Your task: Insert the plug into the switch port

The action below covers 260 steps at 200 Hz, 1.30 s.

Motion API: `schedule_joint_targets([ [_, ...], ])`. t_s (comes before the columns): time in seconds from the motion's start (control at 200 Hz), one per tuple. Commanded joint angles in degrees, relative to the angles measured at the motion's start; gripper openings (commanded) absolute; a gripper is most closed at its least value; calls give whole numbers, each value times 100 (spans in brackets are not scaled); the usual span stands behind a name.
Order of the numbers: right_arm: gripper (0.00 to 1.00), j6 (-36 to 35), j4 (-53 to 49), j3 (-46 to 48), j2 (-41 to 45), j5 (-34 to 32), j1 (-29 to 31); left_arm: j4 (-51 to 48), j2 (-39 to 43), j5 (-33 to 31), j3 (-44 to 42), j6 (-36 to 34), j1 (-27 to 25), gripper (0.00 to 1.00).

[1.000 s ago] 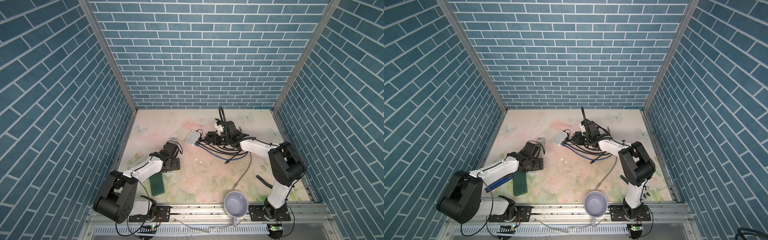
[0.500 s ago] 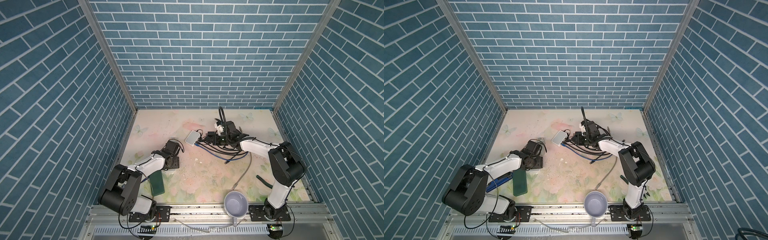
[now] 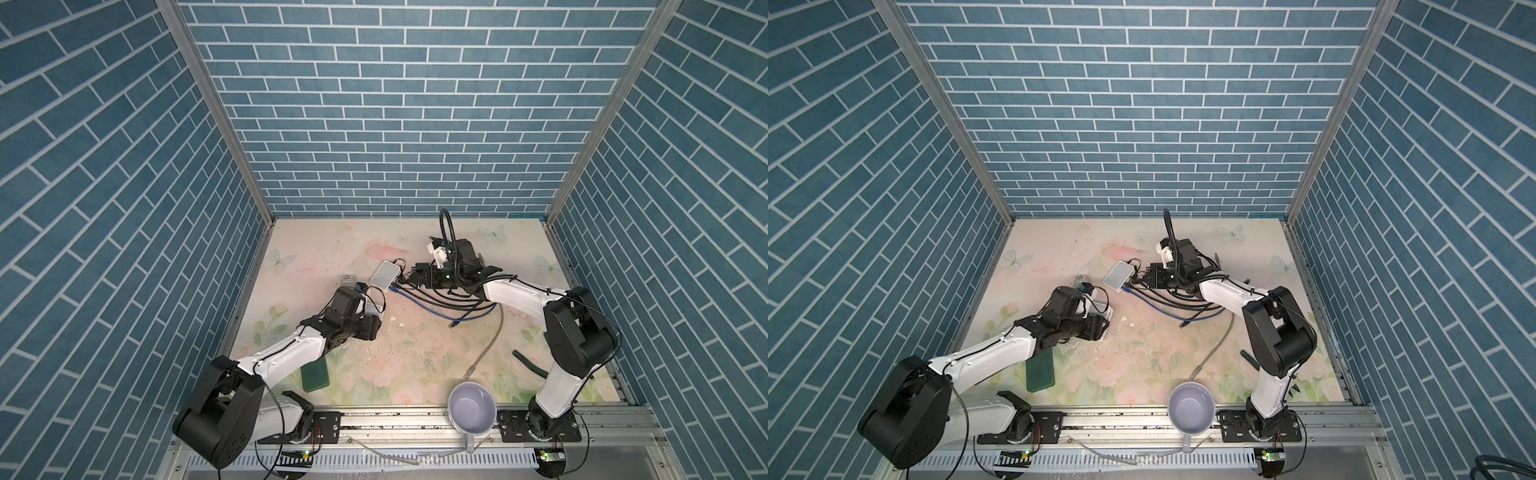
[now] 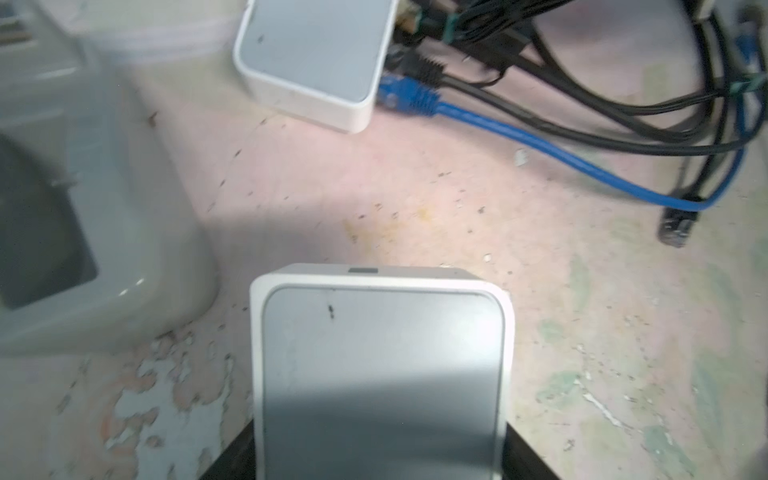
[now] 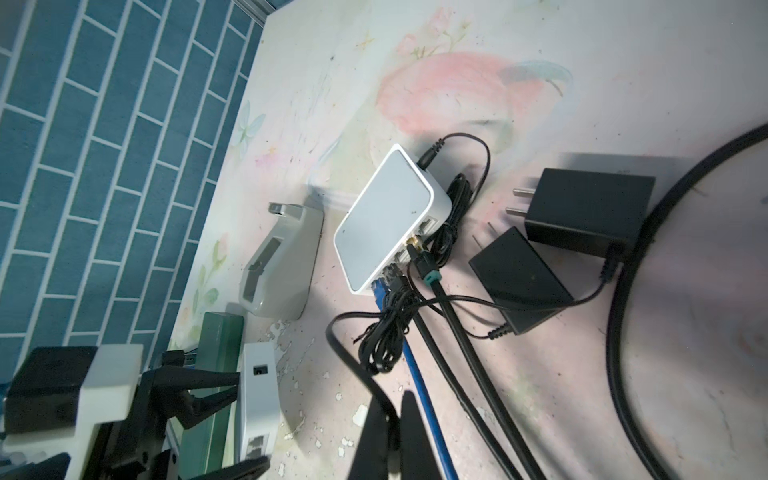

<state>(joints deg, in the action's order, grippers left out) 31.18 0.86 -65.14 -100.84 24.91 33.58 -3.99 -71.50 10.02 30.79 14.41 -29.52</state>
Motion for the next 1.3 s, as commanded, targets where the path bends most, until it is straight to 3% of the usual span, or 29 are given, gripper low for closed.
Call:
schedule_joint_targets([
  [0.0, 0, 46, 116, -100, 261, 225, -35, 1164, 116, 342, -229, -451, -158, 43],
  [0.485, 0, 3, 358, 67, 526, 401, -36, 4179, -1039, 817, -279, -1735, -794, 46],
  [0.805, 0, -270, 915, 745, 964, 196, -36, 6559, -1908, 1196, -657, -2286, -810, 46],
  [1.09, 0, -419, 1202, 1093, 1361, 101, -36, 7285, -2494, 1120, -670, -2354, -810, 46],
  [1.295, 0, -250, 1585, 1287, 1394, 568, -35, 7283, -2566, 993, -631, -2382, -810, 45],
])
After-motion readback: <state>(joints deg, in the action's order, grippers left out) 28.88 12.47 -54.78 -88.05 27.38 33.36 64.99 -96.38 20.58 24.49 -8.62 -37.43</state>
